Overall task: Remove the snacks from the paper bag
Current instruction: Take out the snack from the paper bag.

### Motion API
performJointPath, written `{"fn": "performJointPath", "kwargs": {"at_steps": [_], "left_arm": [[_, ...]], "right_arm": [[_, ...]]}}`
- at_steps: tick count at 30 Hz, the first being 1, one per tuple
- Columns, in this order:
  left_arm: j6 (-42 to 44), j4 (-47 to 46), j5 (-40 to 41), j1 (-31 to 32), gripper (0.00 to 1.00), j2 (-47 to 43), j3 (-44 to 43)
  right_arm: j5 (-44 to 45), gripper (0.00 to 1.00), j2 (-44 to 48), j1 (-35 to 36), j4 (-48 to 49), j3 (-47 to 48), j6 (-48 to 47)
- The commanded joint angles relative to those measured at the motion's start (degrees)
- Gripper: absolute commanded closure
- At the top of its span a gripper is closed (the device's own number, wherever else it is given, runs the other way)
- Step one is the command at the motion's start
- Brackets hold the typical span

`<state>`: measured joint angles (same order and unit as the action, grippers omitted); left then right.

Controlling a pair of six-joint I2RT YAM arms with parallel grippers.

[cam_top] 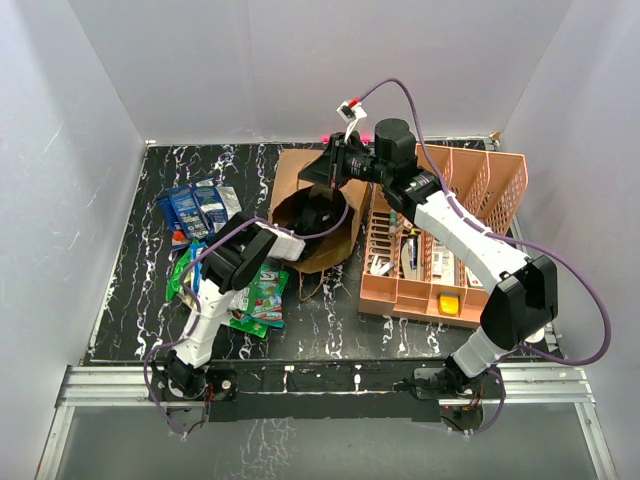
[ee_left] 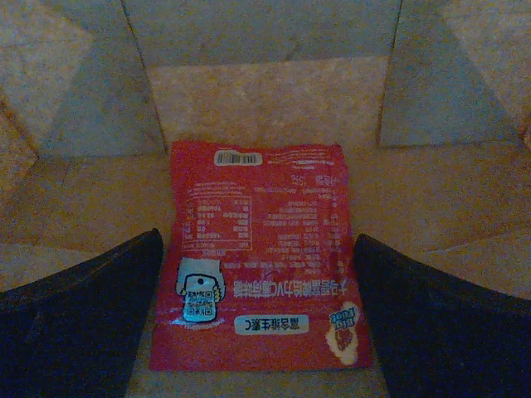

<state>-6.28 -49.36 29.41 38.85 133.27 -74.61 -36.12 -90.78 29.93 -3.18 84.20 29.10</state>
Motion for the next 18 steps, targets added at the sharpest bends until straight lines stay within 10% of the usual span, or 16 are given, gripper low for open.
{"fn": "performJointPath", "kwargs": {"at_steps": [1,9,18], "left_arm": [[1.2,6.6,2.4,-0.1,0.05,2.0,-3.4],[1.0,4.2,-2.6,-0.4,0.52,-0.8,0.7],[1.7,0.6,-7.4,-0.3,0.8,-8.3,7.3]], "right_arm": [[0.2,0.93,2.5,0.4,1.0,2.5,-1.1],[1.7,0.93,2.9,0.4,-0.3,2.4,-2.6],[4.2,0.93,3.0,0.4,-0.5,2.5,-3.4]]}}
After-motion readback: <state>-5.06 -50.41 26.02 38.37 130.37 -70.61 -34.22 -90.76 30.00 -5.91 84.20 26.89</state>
